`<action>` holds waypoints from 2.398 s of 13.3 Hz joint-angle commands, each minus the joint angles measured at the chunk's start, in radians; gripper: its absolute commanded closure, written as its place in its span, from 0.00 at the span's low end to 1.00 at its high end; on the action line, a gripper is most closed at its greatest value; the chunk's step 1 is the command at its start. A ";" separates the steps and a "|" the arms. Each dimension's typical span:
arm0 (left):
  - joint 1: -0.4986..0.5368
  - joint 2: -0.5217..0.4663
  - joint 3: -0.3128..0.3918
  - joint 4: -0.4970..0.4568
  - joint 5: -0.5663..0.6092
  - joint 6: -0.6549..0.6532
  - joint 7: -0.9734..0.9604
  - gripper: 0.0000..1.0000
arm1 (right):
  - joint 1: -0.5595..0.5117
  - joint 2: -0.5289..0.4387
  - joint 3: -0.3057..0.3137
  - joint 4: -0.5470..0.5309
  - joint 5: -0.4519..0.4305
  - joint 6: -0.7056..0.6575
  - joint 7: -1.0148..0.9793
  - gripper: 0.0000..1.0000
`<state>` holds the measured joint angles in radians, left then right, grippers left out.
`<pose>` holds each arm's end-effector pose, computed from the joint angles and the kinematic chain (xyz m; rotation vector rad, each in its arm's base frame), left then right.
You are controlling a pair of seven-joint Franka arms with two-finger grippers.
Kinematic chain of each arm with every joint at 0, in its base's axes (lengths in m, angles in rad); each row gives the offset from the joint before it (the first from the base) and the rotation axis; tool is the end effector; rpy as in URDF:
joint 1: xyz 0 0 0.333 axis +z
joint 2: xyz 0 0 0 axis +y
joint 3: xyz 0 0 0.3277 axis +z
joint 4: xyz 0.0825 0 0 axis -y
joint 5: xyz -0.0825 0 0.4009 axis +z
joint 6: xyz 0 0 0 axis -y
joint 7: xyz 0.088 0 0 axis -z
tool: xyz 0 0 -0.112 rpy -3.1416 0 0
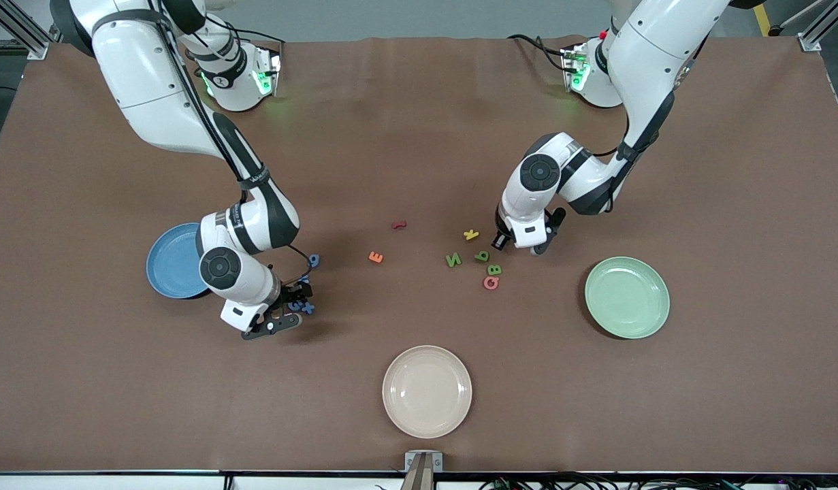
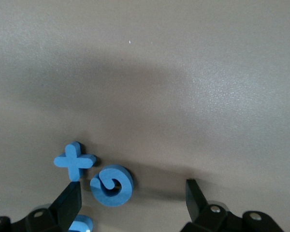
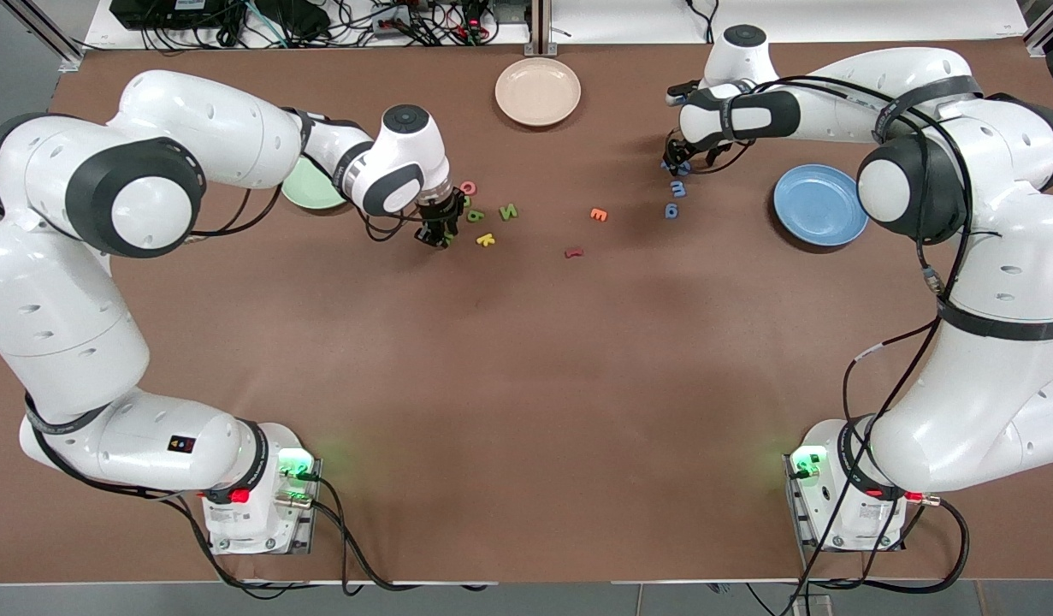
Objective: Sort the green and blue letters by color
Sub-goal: 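Place green u on the green plate while the right gripper lifts blue G, then release blue G onto the blue plate while the left gripper returns to letters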
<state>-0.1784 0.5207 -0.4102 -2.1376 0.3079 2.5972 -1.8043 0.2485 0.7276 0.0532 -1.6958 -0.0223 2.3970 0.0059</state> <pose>0.4785 -0.3315 0.1676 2.7411 1.4956 -0.0594 0.6605 0.2019 0.1616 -3.0898 -0.4660 0.0439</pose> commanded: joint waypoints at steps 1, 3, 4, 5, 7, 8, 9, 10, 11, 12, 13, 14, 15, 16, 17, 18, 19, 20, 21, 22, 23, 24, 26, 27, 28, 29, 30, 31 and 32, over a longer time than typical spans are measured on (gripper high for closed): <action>0.034 -0.039 0.005 0.010 0.075 -0.026 0.003 1.00 | -0.009 0.026 0.007 0.024 0.010 0.010 -0.018 0.14; 0.080 -0.077 0.004 0.031 0.128 -0.110 0.066 1.00 | -0.008 0.026 0.005 0.025 0.002 0.008 -0.020 0.29; 0.108 -0.091 0.002 0.044 0.128 -0.144 0.127 1.00 | -0.008 0.026 0.004 0.025 0.001 0.008 -0.020 0.34; 0.143 -0.100 0.001 0.056 0.128 -0.170 0.187 1.00 | -0.008 0.026 0.002 0.028 0.002 0.008 -0.020 0.40; 0.216 -0.107 0.001 0.068 0.128 -0.187 0.332 1.00 | -0.008 0.026 0.000 0.028 0.001 0.010 -0.020 0.45; 0.258 -0.104 0.001 0.079 0.128 -0.187 0.400 1.00 | -0.008 0.026 0.000 0.028 0.001 0.010 -0.020 0.46; 0.293 -0.094 -0.001 0.100 0.128 -0.187 0.460 1.00 | -0.009 0.026 0.000 0.030 0.001 0.010 -0.020 0.49; 0.319 -0.088 -0.001 0.116 0.126 -0.187 0.515 1.00 | -0.009 0.026 -0.001 0.031 0.001 0.010 -0.020 0.53; 0.342 -0.065 -0.001 0.136 0.126 -0.189 0.563 1.00 | -0.009 0.026 -0.001 0.031 0.001 0.010 -0.020 0.59; 0.371 -0.041 0.001 0.157 0.126 -0.189 0.612 0.99 | -0.009 0.027 -0.001 0.031 0.001 0.010 -0.020 0.66; 0.400 -0.010 0.001 0.185 0.126 -0.187 0.664 0.95 | -0.009 0.026 -0.001 0.031 0.001 0.010 -0.020 0.73; 0.424 0.013 0.001 0.208 0.126 -0.189 0.704 0.83 | -0.012 0.026 -0.001 0.035 0.001 0.010 -0.020 0.77; 0.431 0.025 0.002 0.212 0.126 -0.189 0.736 0.56 | -0.018 0.024 -0.001 0.038 0.001 0.008 -0.020 0.80; 0.431 0.025 0.002 0.212 0.126 -0.189 0.746 0.11 | -0.021 0.018 -0.001 0.038 0.001 0.007 -0.020 0.82; 0.433 0.019 0.002 0.212 0.126 -0.189 0.747 0.00 | -0.032 0.012 -0.001 0.042 -0.001 -0.001 -0.021 0.82; 0.431 0.012 0.002 0.212 0.128 -0.196 0.747 0.00 | -0.046 0.009 -0.003 0.045 -0.002 -0.007 -0.029 0.82; 0.422 0.007 -0.004 0.214 0.128 -0.228 0.746 0.00 | -0.067 -0.005 -0.003 0.042 -0.002 -0.012 -0.067 0.82; 0.404 -0.013 -0.013 0.212 0.128 -0.261 0.740 0.00 | -0.089 -0.034 -0.003 0.038 -0.002 -0.047 -0.108 0.82; 0.381 -0.018 -0.054 0.214 0.117 -0.290 0.725 0.00 | -0.109 -0.055 -0.003 0.038 -0.002 -0.109 -0.136 0.82; 0.376 -0.018 -0.093 0.214 0.117 -0.310 0.699 0.01 | -0.138 -0.092 -0.001 0.035 -0.002 -0.166 -0.155 0.82; 0.376 -0.018 -0.139 0.212 0.117 -0.319 0.671 0.02 | -0.153 -0.132 -0.003 0.021 -0.004 -0.209 -0.178 0.82; 0.373 -0.016 -0.178 0.208 0.117 -0.321 0.652 0.03 | -0.176 -0.172 -0.003 -0.004 -0.004 -0.234 -0.204 0.82; 0.338 -0.005 -0.211 0.205 0.120 -0.322 0.658 0.05 | -0.239 -0.246 -0.003 -0.080 -0.005 -0.237 -0.288 0.82; 0.298 0.007 -0.213 0.211 0.126 -0.322 0.658 0.07 | -0.276 -0.270 -0.003 -0.115 -0.005 -0.234 -0.331 0.82; 0.237 0.022 -0.211 0.222 0.128 -0.318 0.658 0.10 | -0.311 -0.281 -0.003 -0.140 -0.005 -0.227 -0.377 0.82; 0.200 0.051 -0.210 0.241 0.131 -0.316 0.658 0.12 | -0.346 -0.286 -0.003 -0.159 -0.005 -0.214 -0.423 0.82; 0.171 0.080 -0.210 0.266 0.131 -0.313 0.658 0.16 | -0.369 -0.287 -0.003 -0.183 -0.005 -0.187 -0.460 0.82; 0.154 0.108 -0.210 0.289 0.131 -0.313 0.658 0.17 | -0.385 -0.293 -0.003 -0.218 -0.005 -0.155 -0.483 0.81; 0.134 0.128 -0.208 0.304 0.131 -0.313 0.660 0.20 | -0.403 -0.306 -0.003 -0.258 -0.005 -0.122 -0.495 0.81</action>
<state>-0.0233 0.5840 -0.6209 -1.8955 0.4179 2.2874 -1.1494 -0.1201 0.4698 0.0318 -1.8524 -0.0241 2.2127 -0.4540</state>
